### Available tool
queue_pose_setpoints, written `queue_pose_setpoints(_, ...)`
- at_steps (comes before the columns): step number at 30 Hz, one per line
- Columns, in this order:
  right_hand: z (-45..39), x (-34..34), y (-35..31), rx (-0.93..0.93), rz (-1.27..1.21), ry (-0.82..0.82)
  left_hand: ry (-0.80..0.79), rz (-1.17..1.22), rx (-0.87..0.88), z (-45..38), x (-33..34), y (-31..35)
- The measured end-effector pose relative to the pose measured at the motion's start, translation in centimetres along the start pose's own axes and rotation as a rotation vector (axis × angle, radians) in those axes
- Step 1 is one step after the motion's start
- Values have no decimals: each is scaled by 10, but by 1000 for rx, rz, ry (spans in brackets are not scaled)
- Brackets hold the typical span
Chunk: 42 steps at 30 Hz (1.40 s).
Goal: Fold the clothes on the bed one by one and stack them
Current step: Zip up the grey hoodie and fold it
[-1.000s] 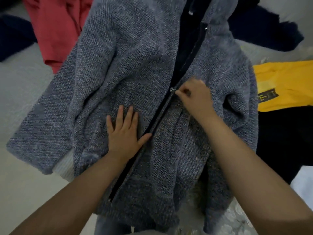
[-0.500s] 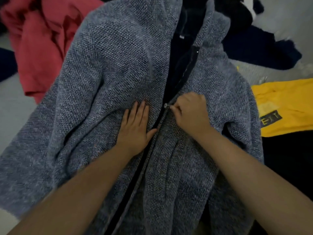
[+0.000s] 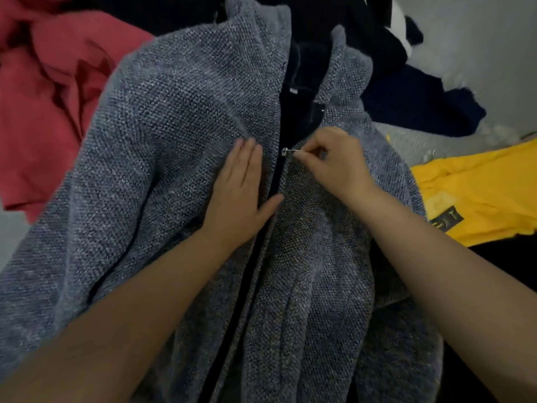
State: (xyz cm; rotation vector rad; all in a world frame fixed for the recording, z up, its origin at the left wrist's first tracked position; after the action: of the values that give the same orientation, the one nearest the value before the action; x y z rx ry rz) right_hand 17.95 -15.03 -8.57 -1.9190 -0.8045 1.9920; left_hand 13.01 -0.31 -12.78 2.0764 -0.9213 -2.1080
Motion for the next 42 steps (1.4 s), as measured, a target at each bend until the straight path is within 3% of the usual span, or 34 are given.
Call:
queue_pose_setpoints(2, -2, 0, -1, -46, 78, 23, -171, -82, -179, -13, 10, -7)
queue_pose_setpoints(4, -6, 4, -1, -76, 228, 1, -239, -161, -256, -8, 23, -17)
queue_pose_setpoints(6, -16, 3, -1, -99, 312, 15, -266, -192, -209, -1, 34, -21)
queue_pose_setpoints(8, -33, -5, 2, 5, 349, -7, -283, -197, -183, 3, 36, -25)
queue_pose_setpoints(10, -54, -19, 10, 107, 395, 21, -364, -205, -191, 2, 33, -28)
queue_pose_setpoints(14, -74, -19, 9, 136, 413, -1, -540, -221, -245, 2, 30, -30)
queue_pose_setpoints(17, -67, -16, 23, 202, 162, 44, -410, -126, -158, -14, 2, -25)
queue_pose_setpoints(20, -59, -33, 51, 334, 63, 112, -36, 21, 63, -45, -48, -24)
queue_pose_setpoints(23, -49, -35, 84, 589, 79, -2, 170, -32, 2, -95, -88, -50)
queue_pose_setpoints(25, -44, -27, 100, 698, 82, -130, 73, -105, -172, -128, -95, -77)
queue_pose_setpoints(28, -49, -13, 109, 719, 85, -254, -303, -139, -380, -151, -77, -101)
queue_pose_setpoints(29, -52, -10, 110, 713, 82, -262, -355, -111, -403, -154, -72, -104)
queue_pose_setpoints(36, -44, -35, 84, 566, 51, -44, -237, -8, -268, -152, -91, -90)
queue_pose_setpoints(42, -18, -83, 47, 359, 361, -170, -67, -225, -117, -122, -139, -66)
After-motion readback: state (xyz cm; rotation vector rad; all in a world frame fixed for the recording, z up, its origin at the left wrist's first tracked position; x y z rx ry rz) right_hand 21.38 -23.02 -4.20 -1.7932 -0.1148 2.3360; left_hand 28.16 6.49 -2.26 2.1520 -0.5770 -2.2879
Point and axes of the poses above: each hand's wrist, its own z-axis away from the middle knuckle, its own x-axis out of the palm, y = z × x, the point moved 4 cm from there along -z, towards the middle knuckle, and after that the axes turned 5 degrees about -y, right-handed, at the moved point
